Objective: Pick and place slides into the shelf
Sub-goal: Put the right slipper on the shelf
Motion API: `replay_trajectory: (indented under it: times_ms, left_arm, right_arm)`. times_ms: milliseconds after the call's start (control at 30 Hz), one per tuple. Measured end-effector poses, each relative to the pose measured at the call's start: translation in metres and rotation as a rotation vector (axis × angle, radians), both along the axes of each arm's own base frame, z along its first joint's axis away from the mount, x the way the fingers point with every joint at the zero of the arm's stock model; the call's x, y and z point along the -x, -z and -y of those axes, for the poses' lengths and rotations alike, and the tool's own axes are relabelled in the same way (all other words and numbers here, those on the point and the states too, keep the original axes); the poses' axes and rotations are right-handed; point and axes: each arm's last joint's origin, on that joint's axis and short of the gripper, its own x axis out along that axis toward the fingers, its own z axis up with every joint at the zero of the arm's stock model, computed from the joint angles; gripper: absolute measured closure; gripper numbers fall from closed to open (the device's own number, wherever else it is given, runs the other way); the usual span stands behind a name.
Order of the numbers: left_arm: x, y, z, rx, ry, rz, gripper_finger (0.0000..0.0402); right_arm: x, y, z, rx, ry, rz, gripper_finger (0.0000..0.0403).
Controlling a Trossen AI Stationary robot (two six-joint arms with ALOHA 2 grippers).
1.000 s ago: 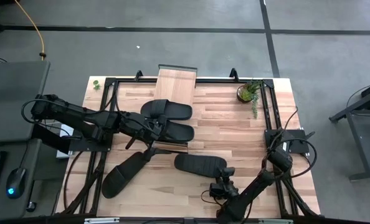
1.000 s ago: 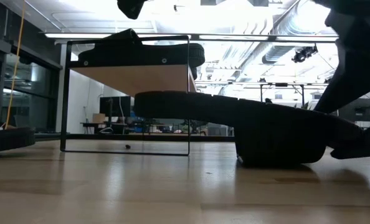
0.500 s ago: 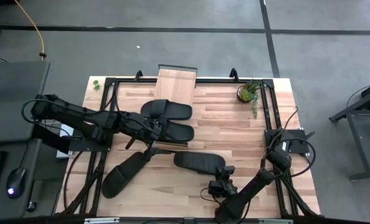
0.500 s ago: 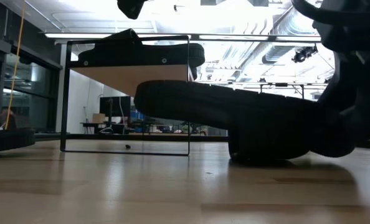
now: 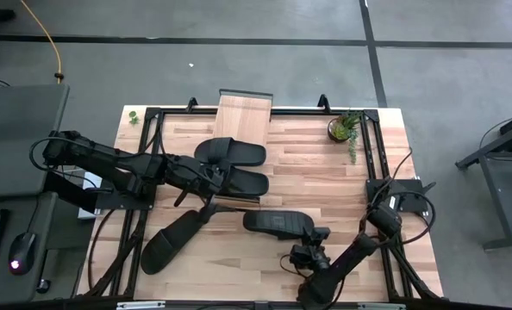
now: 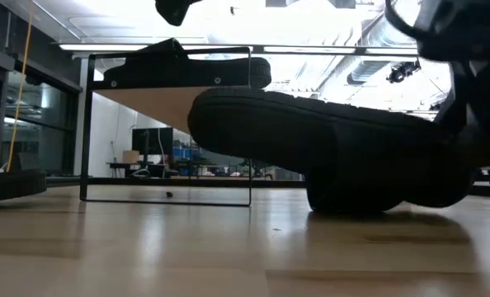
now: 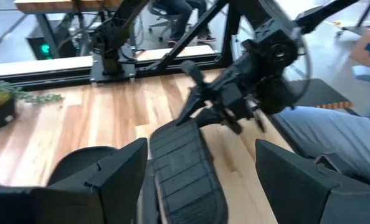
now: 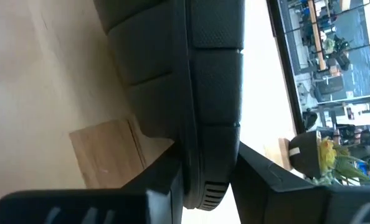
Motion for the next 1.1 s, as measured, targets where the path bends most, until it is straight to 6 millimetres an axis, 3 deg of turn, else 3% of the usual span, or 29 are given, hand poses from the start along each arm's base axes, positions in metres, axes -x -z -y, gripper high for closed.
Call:
replay_trajectory:
  times_ms: [200,433,800,1100]
  left_arm:
    - [0.0,0.0,-0.001,-0.011,-0.029,0.0,0.0121]
    - [0.0,0.0,-0.001,-0.012,-0.028,-0.001,0.0122]
    - [0.0,0.0,-0.001,-0.044,-0.017,0.007,0.0122]
    - [0.0,0.0,-0.003,-0.13,-0.061,0.013,0.0122]
  right_arm:
    - [-0.008,-0.02,-0.009,-0.038,-0.036,0.013,0.0324]
    - [-0.004,-0.069,-0.005,-0.119,-0.059,0.102,0.0357]
    - [0.016,-0.152,0.016,-0.282,-0.084,0.213,0.0361]
    - [0.036,-0.199,0.035,-0.423,-0.079,0.274,0.0361]
